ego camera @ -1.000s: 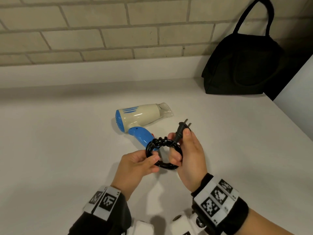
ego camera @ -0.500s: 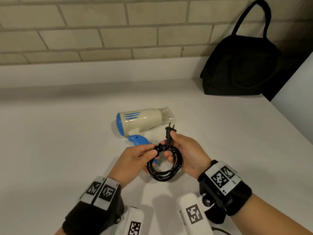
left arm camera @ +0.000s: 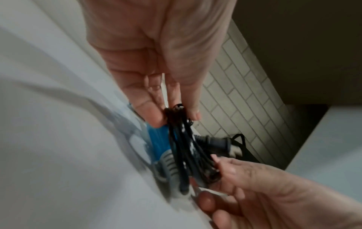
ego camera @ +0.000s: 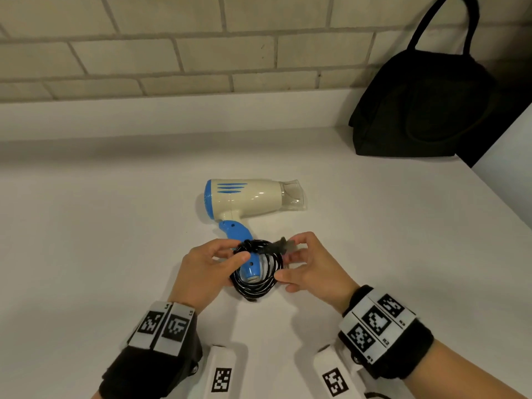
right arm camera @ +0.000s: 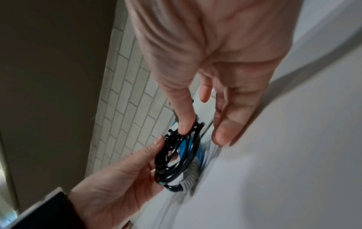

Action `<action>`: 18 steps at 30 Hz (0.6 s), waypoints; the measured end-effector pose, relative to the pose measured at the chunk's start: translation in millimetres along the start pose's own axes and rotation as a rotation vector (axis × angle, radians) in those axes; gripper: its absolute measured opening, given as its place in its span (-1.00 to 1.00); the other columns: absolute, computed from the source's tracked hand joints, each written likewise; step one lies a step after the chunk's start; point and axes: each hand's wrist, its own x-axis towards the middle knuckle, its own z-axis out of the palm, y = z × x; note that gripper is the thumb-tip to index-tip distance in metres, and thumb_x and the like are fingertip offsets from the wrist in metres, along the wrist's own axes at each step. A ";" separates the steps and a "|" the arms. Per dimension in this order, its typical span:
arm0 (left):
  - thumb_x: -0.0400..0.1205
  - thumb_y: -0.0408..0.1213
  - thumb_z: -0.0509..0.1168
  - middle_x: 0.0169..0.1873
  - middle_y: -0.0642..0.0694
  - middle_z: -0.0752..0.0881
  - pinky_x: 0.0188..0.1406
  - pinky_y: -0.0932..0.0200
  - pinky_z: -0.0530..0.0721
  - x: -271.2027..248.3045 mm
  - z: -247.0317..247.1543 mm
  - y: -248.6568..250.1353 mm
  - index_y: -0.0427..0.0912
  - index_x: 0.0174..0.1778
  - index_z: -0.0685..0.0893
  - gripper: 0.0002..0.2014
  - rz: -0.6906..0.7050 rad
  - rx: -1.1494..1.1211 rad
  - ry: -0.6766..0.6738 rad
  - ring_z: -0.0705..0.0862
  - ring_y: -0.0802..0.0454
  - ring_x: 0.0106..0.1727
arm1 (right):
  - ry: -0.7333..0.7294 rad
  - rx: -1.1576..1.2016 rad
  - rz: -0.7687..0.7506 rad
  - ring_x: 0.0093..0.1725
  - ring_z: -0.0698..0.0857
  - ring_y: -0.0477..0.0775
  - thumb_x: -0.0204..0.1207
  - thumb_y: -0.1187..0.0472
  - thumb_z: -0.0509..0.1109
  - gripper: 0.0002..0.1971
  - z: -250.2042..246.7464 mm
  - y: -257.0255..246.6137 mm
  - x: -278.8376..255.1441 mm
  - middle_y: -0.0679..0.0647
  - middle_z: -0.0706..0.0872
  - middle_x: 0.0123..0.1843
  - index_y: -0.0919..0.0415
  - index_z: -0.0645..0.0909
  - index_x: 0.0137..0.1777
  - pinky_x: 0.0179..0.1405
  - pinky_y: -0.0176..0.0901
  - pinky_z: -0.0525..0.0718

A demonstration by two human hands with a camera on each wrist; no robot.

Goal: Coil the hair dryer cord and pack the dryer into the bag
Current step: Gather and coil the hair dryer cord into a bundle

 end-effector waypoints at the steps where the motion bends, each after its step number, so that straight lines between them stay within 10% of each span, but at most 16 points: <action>1: 0.44 -0.22 0.42 -0.22 -0.02 0.68 -0.55 0.47 0.61 -0.3 -1.2 -2.3 -0.03 -0.02 0.71 -0.80 -0.015 -0.008 -0.006 0.68 0.06 -0.31 | -0.006 0.022 -0.002 -0.19 0.64 0.05 0.35 0.43 0.46 -0.56 0.4 1.3 -0.3 0.11 0.56 -0.04 -0.02 0.31 -0.04 -0.30 -0.21 0.70; 7: 0.43 -0.19 0.43 -0.25 0.04 0.68 -0.29 0.33 0.65 -1.5 3.3 -2.9 -0.09 0.00 0.71 -0.77 0.012 0.039 -0.013 0.67 0.10 -0.28 | -0.009 -0.060 -0.027 -0.21 0.64 0.03 0.32 0.32 0.51 -0.57 -3.4 -1.6 -10.5 0.05 0.56 -0.05 -0.04 0.37 0.01 -0.15 -0.13 0.71; 10: 0.42 -0.22 0.44 -0.28 0.05 0.70 -0.28 0.49 0.53 -0.1 8.8 0.0 -0.13 -0.02 0.72 -0.78 0.065 0.121 0.024 0.66 0.20 -0.25 | 0.123 -0.356 -0.192 -0.13 0.63 0.00 0.27 0.24 0.55 -0.55 1.3 -5.9 -10.1 0.00 0.51 -0.02 0.05 0.44 0.10 -0.13 -0.40 0.64; 14: 0.46 -0.29 0.40 -0.35 0.06 0.63 -0.34 0.59 0.52 -1.8 14.0 5.0 -0.16 0.05 0.69 -0.75 0.164 0.231 0.028 0.65 0.10 -0.25 | 0.163 -0.667 -0.341 -0.03 0.62 0.06 0.34 0.29 0.47 -0.71 3.8 -5.0 -5.6 0.05 0.49 0.02 0.22 0.59 0.07 0.10 -0.13 0.64; 18: 0.52 -0.37 0.29 -0.18 -0.01 0.55 -0.21 0.58 0.43 -2.8 17.5 5.1 -0.11 0.23 0.59 -0.65 0.298 0.352 -0.010 0.55 0.08 -0.18 | 0.156 -0.714 -0.567 -0.34 0.42 -0.22 0.30 0.34 0.41 -0.82 7.0 -12.6 -10.6 0.09 0.59 -0.06 0.27 0.67 -0.09 -0.21 -0.55 0.49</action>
